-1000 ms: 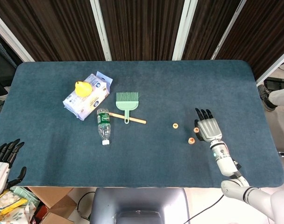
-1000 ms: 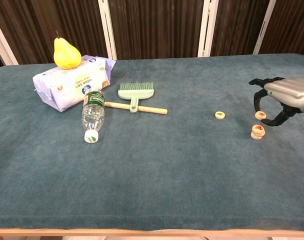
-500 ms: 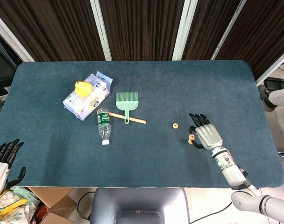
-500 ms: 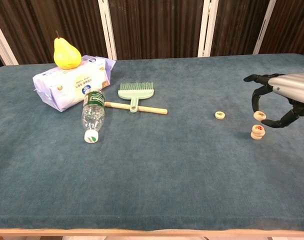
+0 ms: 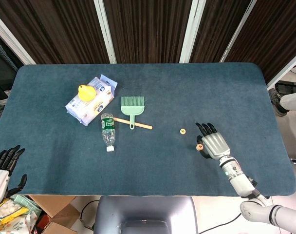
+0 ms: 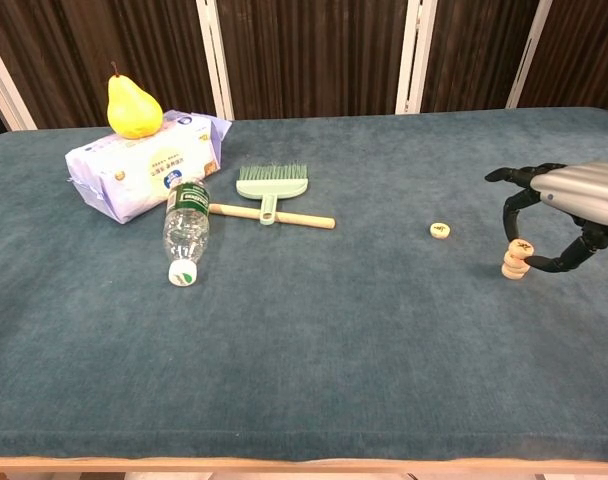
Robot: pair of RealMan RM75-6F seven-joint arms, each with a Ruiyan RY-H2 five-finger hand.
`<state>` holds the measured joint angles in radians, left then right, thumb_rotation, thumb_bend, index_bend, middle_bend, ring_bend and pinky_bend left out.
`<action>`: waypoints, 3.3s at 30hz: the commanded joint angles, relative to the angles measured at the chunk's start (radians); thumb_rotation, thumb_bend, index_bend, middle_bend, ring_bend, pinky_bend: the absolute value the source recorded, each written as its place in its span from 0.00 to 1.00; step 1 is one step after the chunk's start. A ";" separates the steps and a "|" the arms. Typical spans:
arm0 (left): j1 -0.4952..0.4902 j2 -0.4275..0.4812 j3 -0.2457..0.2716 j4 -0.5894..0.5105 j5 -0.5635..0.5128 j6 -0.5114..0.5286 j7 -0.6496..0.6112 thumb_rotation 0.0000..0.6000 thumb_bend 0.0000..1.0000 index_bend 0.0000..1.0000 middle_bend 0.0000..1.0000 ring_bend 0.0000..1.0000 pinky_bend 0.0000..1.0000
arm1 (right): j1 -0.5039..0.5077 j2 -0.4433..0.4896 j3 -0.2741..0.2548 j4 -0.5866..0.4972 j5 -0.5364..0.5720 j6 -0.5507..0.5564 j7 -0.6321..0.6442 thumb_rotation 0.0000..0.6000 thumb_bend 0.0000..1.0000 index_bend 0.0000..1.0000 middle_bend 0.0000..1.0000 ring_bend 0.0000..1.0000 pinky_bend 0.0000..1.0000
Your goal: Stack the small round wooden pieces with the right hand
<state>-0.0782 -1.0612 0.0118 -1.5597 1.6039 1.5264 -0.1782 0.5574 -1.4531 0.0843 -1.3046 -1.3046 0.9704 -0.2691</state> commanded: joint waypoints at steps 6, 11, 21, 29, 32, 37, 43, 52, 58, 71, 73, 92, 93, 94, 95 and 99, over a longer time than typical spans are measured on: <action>-0.001 -0.001 0.000 0.000 -0.001 -0.003 0.003 1.00 0.48 0.00 0.00 0.00 0.00 | 0.000 -0.002 0.006 0.012 0.025 -0.005 -0.020 1.00 0.46 0.65 0.06 0.00 0.00; -0.001 -0.001 0.000 -0.001 -0.001 -0.004 0.004 1.00 0.48 0.00 0.00 0.00 0.00 | 0.004 -0.009 0.006 0.020 0.031 -0.014 -0.021 1.00 0.47 0.65 0.06 0.00 0.00; -0.001 -0.001 -0.001 -0.001 -0.003 -0.002 0.002 1.00 0.48 0.00 0.00 0.00 0.00 | 0.009 -0.017 0.008 0.029 0.038 -0.023 -0.021 1.00 0.47 0.60 0.06 0.00 0.00; 0.000 0.000 -0.001 -0.001 -0.001 0.000 -0.001 1.00 0.48 0.00 0.00 0.00 0.00 | 0.009 -0.017 0.004 0.023 0.048 -0.028 -0.039 1.00 0.47 0.54 0.07 0.00 0.00; 0.000 0.000 -0.001 0.000 -0.001 0.001 -0.002 1.00 0.48 0.00 0.00 0.00 0.00 | 0.009 -0.015 0.003 0.019 0.049 -0.027 -0.040 1.00 0.47 0.53 0.07 0.00 0.00; 0.001 0.001 -0.001 0.000 0.000 0.003 -0.005 1.00 0.48 0.00 0.00 0.00 0.00 | 0.001 -0.001 0.006 0.003 0.040 -0.011 -0.015 1.00 0.46 0.51 0.07 0.00 0.00; 0.001 0.001 -0.001 -0.001 -0.001 0.000 -0.006 1.00 0.48 0.00 0.00 0.00 0.00 | -0.006 0.031 0.021 -0.023 0.025 0.006 0.065 1.00 0.46 0.50 0.07 0.00 0.00; -0.001 0.000 -0.002 -0.003 -0.008 -0.007 0.006 1.00 0.48 0.00 0.00 0.00 0.00 | 0.062 0.006 0.109 -0.025 0.104 -0.060 0.109 1.00 0.47 0.51 0.07 0.00 0.00; 0.001 0.000 -0.004 -0.003 -0.011 -0.004 0.014 1.00 0.48 0.00 0.00 0.00 0.00 | 0.160 -0.088 0.176 0.072 0.256 -0.128 -0.016 1.00 0.47 0.51 0.07 0.00 0.00; 0.000 0.003 -0.006 -0.002 -0.015 -0.006 0.011 1.00 0.48 0.00 0.00 0.00 0.00 | 0.235 -0.226 0.142 0.224 0.336 -0.157 -0.170 1.00 0.47 0.51 0.07 0.00 0.00; 0.000 0.002 -0.006 -0.002 -0.013 -0.005 0.011 1.00 0.48 0.00 0.00 0.00 0.00 | 0.238 -0.242 0.135 0.244 0.339 -0.166 -0.170 1.00 0.47 0.51 0.07 0.00 0.00; 0.000 0.003 -0.008 -0.001 -0.018 -0.009 0.009 1.00 0.48 0.00 0.00 0.00 0.00 | 0.247 -0.292 0.121 0.344 0.327 -0.187 -0.153 1.00 0.46 0.55 0.07 0.00 0.00; 0.001 0.004 -0.008 0.000 -0.018 -0.008 0.008 1.00 0.48 0.00 0.00 0.00 0.00 | 0.248 -0.295 0.122 0.347 0.327 -0.187 -0.151 1.00 0.47 0.55 0.07 0.00 0.00; 0.000 0.004 -0.007 0.000 -0.017 -0.007 0.007 1.00 0.48 0.00 0.00 0.00 0.00 | 0.248 -0.297 0.122 0.348 0.326 -0.188 -0.150 1.00 0.47 0.55 0.07 0.00 0.00; 0.000 0.004 -0.007 0.000 -0.017 -0.008 0.007 1.00 0.48 0.00 0.00 0.00 0.00 | 0.249 -0.300 0.123 0.350 0.325 -0.188 -0.148 1.00 0.46 0.55 0.07 0.00 0.00; -0.001 0.004 -0.008 -0.001 -0.020 -0.011 0.007 1.00 0.48 0.00 0.00 0.00 0.00 | 0.250 -0.307 0.126 0.361 0.327 -0.186 -0.149 1.00 0.46 0.56 0.07 0.00 0.00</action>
<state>-0.0793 -1.0574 0.0037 -1.5607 1.5843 1.5152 -0.1708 0.8070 -1.7589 0.2093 -0.9452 -0.9788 0.7837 -0.4175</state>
